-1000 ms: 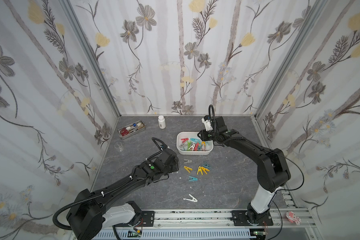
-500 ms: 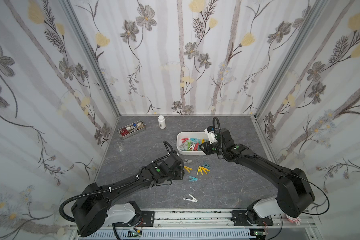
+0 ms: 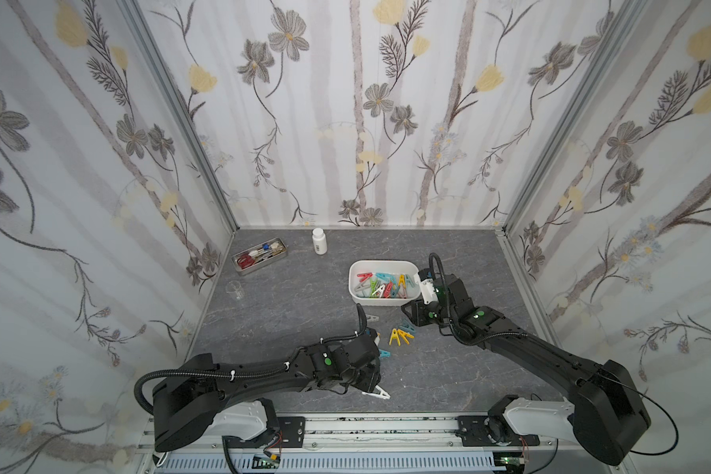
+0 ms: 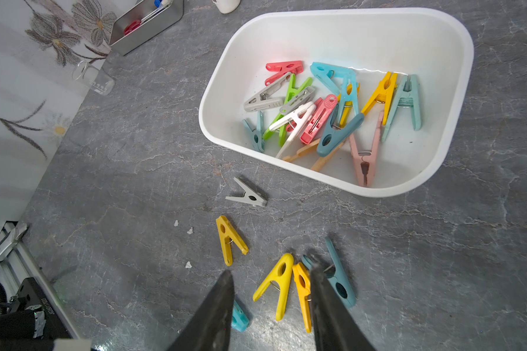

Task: Put the clothespins into the storage box
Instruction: Pick up the clothespin from the center of the board.

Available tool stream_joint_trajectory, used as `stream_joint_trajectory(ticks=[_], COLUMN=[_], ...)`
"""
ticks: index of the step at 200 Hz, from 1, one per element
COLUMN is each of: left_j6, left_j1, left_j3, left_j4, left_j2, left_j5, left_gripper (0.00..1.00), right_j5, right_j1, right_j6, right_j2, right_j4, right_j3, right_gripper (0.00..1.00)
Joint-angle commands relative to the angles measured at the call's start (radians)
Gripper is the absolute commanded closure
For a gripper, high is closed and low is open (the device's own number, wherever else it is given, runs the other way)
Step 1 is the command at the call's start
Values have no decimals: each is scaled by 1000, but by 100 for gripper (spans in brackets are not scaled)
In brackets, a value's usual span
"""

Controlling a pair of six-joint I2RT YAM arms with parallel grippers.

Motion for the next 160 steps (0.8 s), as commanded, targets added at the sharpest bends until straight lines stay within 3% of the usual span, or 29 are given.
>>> stream_joint_trajectory(ticks=[1, 95, 160], left_j6=[26, 107, 100], left_j1=[-30, -90, -102], left_j3=[0, 63, 53], left_j4=[22, -20, -39], left_j2=[16, 158, 150], left_j5=[-33, -29, -2], left_gripper=[47, 49, 52], right_j5=[5, -12, -9], right_j1=[1, 1, 1], right_j6=[11, 16, 13], right_j2=[-6, 7, 7], right_j4=[30, 56, 61], right_j3=[-10, -16, -19], right_gripper=[58, 57, 58])
